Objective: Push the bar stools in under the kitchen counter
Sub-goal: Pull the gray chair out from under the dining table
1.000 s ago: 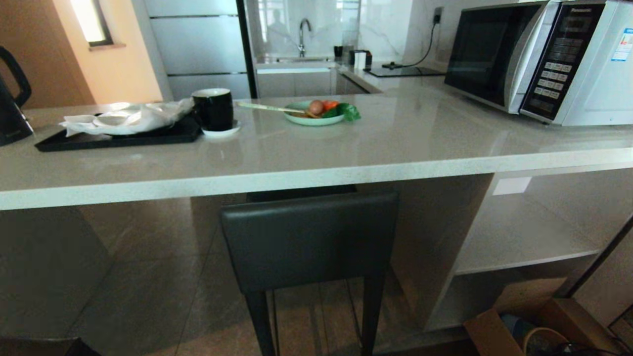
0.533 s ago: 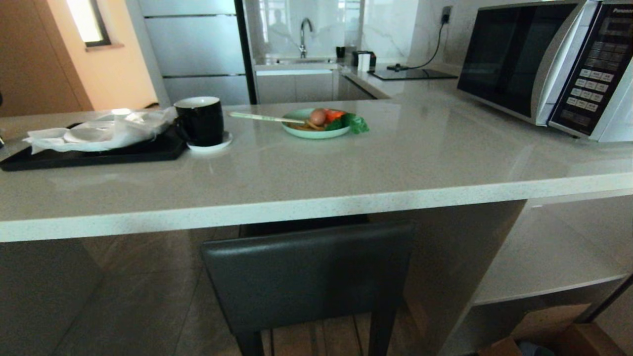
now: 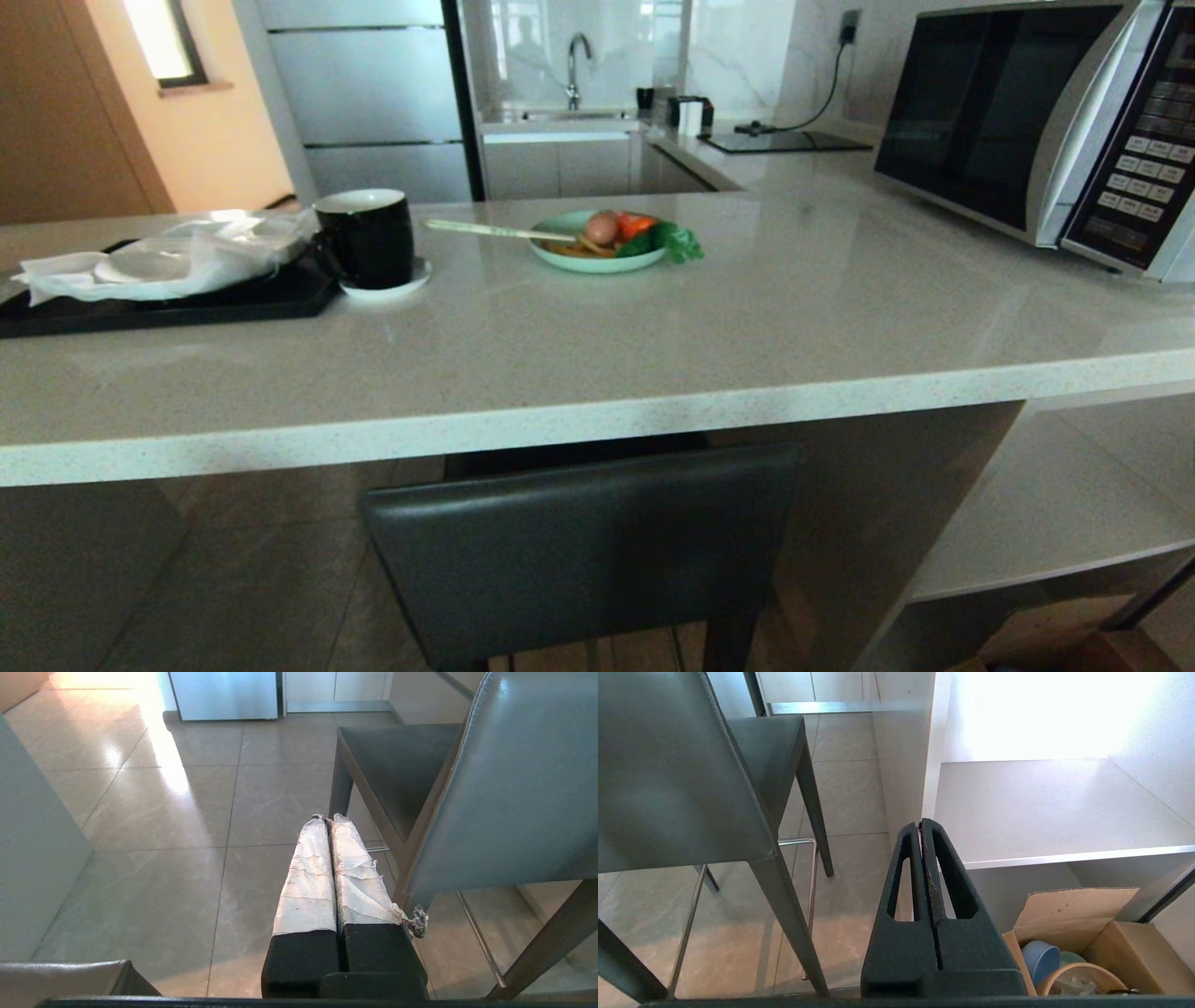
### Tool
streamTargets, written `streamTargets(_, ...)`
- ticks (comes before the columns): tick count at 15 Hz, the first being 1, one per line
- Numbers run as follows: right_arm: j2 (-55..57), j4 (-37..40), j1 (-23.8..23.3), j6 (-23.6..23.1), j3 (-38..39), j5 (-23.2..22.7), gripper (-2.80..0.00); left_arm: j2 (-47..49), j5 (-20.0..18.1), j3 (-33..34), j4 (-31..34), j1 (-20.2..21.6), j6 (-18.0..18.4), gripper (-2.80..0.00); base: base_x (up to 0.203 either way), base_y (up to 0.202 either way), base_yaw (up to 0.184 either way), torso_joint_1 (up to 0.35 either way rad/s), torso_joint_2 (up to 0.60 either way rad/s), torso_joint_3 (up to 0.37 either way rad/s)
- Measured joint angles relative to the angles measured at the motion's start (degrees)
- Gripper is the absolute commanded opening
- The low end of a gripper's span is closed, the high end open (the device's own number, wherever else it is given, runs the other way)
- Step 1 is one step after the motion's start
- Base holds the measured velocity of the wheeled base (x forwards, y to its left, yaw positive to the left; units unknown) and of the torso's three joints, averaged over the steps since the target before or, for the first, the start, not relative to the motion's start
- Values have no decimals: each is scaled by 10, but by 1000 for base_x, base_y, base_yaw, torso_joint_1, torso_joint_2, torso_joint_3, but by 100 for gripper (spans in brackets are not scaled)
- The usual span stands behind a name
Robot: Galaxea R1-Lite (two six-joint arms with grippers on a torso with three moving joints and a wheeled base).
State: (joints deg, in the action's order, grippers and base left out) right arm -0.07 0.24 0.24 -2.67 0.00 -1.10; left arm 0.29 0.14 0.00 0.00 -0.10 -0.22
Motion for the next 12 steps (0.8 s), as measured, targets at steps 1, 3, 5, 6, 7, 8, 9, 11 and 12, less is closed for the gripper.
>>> streamTargets(1, 0, 0, 0, 0, 0, 0, -280, 0, 0, 0, 0, 0, 0, -280, 0, 0, 0, 0, 0, 0)
streamTargets(3, 0, 0, 0, 0, 0, 1, -280, 0, 0, 0, 0, 0, 0, -280, 0, 0, 0, -87, 227, 143)
streamTargets(5, 0, 0, 0, 3, 0, 1, -280, 0, 0, 0, 0, 0, 0, -280, 0, 0, 0, -143, 389, 249)
streamTargets(6, 0, 0, 0, 3, 0, 1, -280, 0, 0, 0, 0, 0, 0, -280, 0, 0, 0, -143, 437, 281)
streamTargets(7, 0, 0, 0, 3, 0, 1, -280, 0, 0, 0, 0, 0, 0, -280, 0, 0, 0, -154, 448, 295)
streamTargets(8, 0, 0, 0, 4, 0, 1, -280, 0, 0, 0, 0, 0, 0, -280, 0, 0, 0, -147, 452, 306)
streamTargets(9, 0, 0, 0, 4, 0, 1, -280, 0, 0, 0, 0, 0, 0, -280, 0, 0, 0, -139, 456, 310)
streamTargets(11, 0, 0, 0, 5, 0, 1, -280, 0, 0, 0, 1, 0, 0, -280, 0, 0, 0, -105, 372, 265)
streamTargets(12, 0, 0, 0, 5, 0, 2, -280, 0, 0, 0, 0, 0, 0, -280, 0, 0, 0, -41, 169, 118)
